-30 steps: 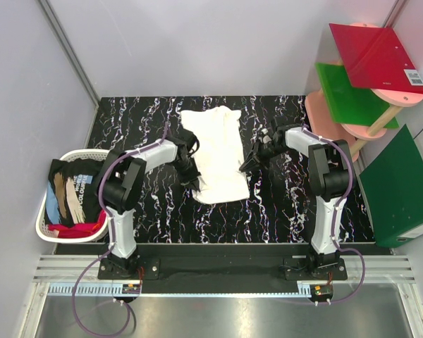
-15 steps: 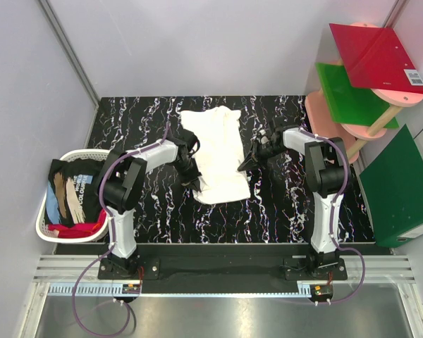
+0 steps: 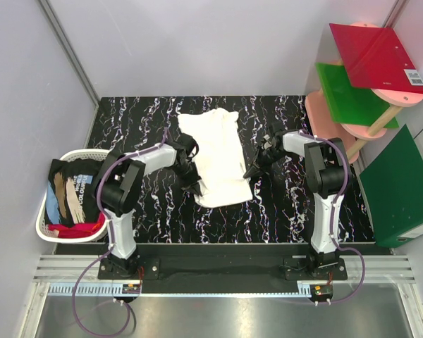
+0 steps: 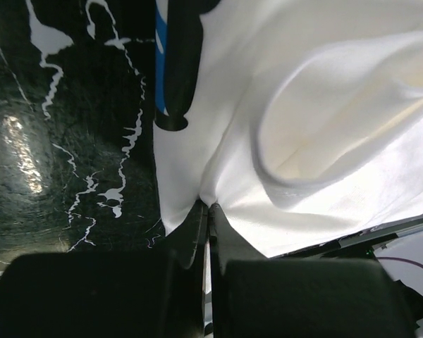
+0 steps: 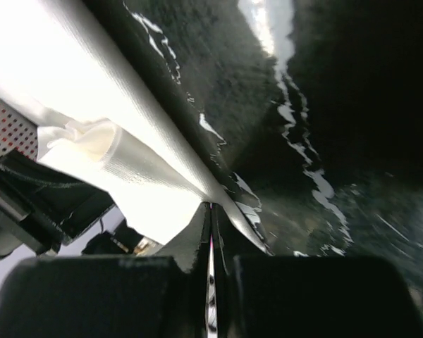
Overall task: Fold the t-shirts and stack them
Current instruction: Fold the folded rectangular tshirt in 1/3 of the way
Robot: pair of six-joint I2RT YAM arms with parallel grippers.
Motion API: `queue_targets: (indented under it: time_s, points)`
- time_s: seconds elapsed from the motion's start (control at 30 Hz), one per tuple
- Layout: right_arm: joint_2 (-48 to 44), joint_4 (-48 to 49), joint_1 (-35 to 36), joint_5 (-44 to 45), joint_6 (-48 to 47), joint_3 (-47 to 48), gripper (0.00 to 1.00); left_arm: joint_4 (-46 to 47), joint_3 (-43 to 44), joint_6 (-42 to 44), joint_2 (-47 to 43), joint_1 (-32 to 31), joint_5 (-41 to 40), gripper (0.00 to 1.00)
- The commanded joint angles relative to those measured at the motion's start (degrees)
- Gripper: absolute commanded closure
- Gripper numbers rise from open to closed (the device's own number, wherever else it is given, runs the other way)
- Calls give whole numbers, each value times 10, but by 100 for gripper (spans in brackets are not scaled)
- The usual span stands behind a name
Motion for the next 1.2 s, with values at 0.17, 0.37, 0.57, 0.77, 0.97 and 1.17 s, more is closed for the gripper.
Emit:
queue_targets:
  time_s: [0.17, 0.37, 0.57, 0.77, 0.97, 1.17]
  points:
    - [-27, -14, 1, 89, -18, 4, 97, -41, -31, -5, -65, -6, 12, 100]
    - [-25, -19, 1, 86, -28, 2, 97, -66, -32, 3, -91, -8, -1, 100]
    - [-25, -28, 1, 80, -35, 6, 95, -78, -68, 19, -55, -12, 22, 89]
    - [-118, -39, 1, 124, -65, -4, 52, -85, -91, 14, -87, -20, -1, 1]
    - [-237, -39, -2, 166, -73, -76, 0, -79, -104, -4, -135, -22, -30, 1]
    - [-265, -7, -4, 101, -36, -185, 0, -36, -125, -44, -169, -37, -46, 1]
